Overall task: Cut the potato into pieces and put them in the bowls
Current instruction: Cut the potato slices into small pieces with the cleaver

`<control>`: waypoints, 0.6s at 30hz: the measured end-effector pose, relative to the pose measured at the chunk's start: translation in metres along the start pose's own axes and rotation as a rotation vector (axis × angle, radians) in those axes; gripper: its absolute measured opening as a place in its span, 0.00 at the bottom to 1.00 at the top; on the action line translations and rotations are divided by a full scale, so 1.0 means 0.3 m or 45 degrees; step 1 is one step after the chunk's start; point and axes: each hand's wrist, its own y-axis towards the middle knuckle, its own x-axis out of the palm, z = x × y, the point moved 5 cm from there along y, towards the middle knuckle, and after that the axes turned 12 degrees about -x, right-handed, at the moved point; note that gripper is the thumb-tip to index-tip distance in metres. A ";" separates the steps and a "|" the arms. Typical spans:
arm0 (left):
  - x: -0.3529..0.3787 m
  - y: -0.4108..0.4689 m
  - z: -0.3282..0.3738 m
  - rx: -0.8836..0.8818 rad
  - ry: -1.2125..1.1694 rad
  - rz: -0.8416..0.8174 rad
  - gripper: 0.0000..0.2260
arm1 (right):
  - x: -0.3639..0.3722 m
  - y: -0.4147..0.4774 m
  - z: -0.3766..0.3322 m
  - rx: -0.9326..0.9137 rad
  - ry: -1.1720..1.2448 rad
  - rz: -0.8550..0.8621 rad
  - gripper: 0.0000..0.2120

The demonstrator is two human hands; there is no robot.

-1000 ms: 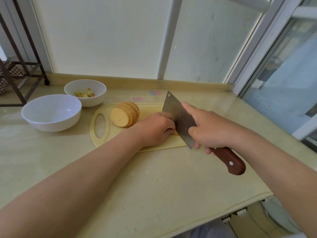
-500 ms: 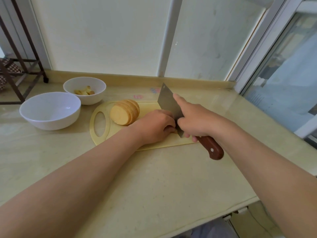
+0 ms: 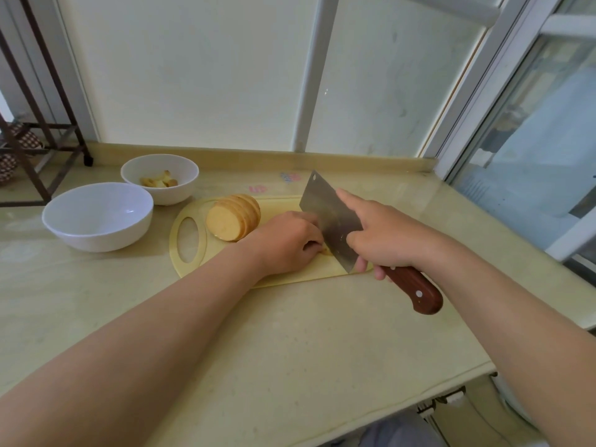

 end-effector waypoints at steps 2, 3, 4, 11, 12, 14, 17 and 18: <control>-0.001 -0.002 0.002 0.006 0.004 0.007 0.06 | -0.006 -0.009 -0.008 -0.003 -0.012 0.004 0.44; -0.001 -0.002 0.002 0.003 0.007 0.007 0.06 | -0.008 -0.013 -0.011 -0.004 -0.014 0.004 0.44; 0.000 -0.001 0.001 0.002 0.011 0.008 0.06 | -0.009 -0.016 -0.015 -0.004 -0.016 0.003 0.44; 0.009 0.003 -0.008 0.017 0.042 0.006 0.07 | 0.008 -0.033 -0.032 0.000 -0.055 -0.026 0.44; 0.009 0.004 -0.008 0.017 0.048 0.005 0.07 | 0.010 -0.034 -0.034 -0.003 -0.070 -0.029 0.44; 0.010 0.005 -0.008 0.021 0.055 0.002 0.07 | 0.011 -0.038 -0.040 -0.006 -0.091 -0.038 0.45; 0.007 0.003 -0.005 0.023 0.052 -0.001 0.06 | 0.014 -0.049 -0.043 -0.007 -0.107 -0.060 0.44; 0.006 0.002 -0.005 0.021 0.049 -0.001 0.06 | 0.015 -0.055 -0.042 -0.004 -0.111 -0.068 0.44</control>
